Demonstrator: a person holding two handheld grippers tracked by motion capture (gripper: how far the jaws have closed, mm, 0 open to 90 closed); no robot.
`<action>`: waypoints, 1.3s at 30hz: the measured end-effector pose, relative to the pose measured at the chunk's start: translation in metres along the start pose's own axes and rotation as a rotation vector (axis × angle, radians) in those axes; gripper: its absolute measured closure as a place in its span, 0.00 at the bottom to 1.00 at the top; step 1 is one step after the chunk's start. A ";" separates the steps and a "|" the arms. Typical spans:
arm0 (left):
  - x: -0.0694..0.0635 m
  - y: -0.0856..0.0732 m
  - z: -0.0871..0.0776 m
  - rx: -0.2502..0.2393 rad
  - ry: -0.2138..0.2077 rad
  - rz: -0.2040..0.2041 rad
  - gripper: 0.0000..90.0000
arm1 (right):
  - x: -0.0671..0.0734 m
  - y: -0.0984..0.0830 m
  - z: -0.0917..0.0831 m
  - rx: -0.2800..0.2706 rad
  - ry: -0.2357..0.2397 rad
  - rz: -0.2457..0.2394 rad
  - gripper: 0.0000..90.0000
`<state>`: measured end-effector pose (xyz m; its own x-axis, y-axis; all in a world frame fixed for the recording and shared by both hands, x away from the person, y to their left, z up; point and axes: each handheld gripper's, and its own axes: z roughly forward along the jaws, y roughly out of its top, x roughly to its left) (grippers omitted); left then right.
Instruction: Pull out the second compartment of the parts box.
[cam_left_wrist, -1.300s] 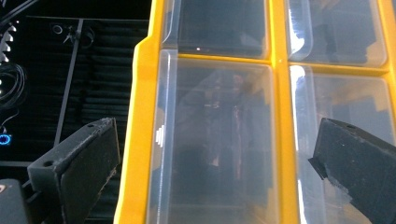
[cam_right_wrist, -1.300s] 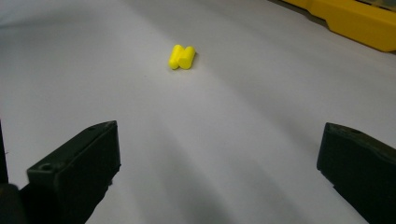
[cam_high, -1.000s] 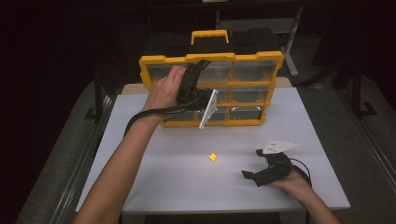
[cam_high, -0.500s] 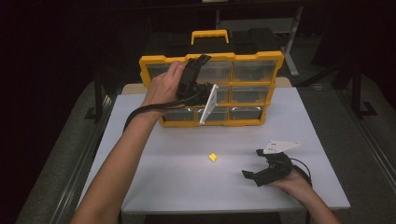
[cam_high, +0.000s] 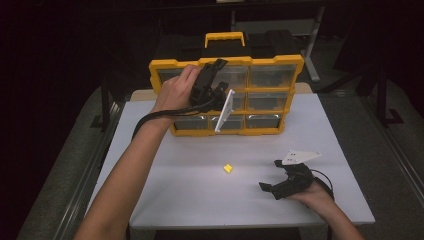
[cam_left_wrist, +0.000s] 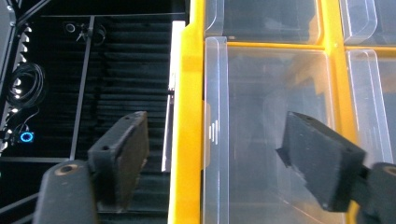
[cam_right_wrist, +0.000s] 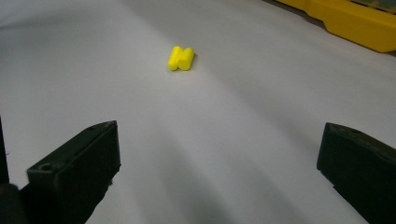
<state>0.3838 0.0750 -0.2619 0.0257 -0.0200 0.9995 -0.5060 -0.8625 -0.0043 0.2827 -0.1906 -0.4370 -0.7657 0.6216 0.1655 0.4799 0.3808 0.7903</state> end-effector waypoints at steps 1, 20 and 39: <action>0.000 0.000 0.000 0.001 0.002 0.001 0.31 | 0.000 0.000 0.000 0.000 0.000 0.000 0.00; 0.002 0.002 0.002 0.036 -0.010 -0.008 0.64 | -0.001 0.000 -0.001 -0.002 -0.003 -0.001 0.00; 0.000 0.005 0.006 0.069 -0.019 0.002 0.81 | -0.001 0.000 -0.002 -0.003 0.001 0.002 0.00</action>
<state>0.3865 0.0678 -0.2621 0.0409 -0.0311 0.9987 -0.4451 -0.8954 -0.0096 0.2823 -0.1923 -0.4361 -0.7653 0.6215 0.1676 0.4802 0.3778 0.7917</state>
